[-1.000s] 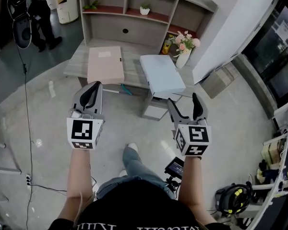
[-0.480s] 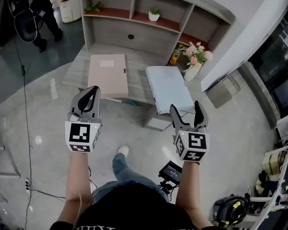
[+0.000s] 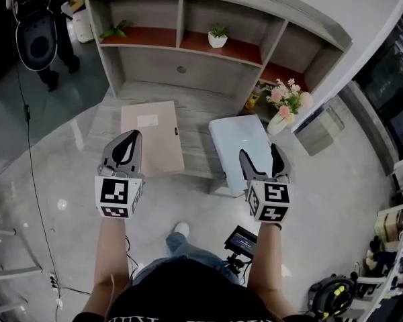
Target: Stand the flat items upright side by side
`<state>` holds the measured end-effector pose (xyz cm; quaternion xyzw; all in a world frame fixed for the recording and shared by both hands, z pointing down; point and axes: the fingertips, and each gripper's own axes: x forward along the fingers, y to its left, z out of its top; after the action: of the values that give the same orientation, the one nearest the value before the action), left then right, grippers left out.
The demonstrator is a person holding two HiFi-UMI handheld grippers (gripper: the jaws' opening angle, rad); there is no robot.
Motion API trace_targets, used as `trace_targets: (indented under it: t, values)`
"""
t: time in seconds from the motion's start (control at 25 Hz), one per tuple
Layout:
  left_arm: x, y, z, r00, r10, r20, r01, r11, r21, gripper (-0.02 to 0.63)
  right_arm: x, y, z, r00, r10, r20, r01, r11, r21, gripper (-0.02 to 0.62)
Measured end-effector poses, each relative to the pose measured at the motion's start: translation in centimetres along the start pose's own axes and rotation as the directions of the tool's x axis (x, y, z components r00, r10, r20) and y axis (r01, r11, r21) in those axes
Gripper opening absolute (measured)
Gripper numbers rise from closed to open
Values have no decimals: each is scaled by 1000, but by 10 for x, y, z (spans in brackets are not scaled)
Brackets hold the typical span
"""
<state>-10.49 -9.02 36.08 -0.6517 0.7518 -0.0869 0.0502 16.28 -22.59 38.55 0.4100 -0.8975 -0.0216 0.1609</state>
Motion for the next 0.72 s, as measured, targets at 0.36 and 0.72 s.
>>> trace_targets:
  t: [0.36, 0.72]
  values:
    - [65, 19, -27, 998, -54, -35, 52, 998, -32, 11, 57, -14, -20, 996, -42, -84, 42, 999, -6, 373]
    - [79, 20, -53, 988, -137, -69, 133, 989, -60, 11, 68, -7, -50, 980, -66, -188, 68, 998, 2, 373]
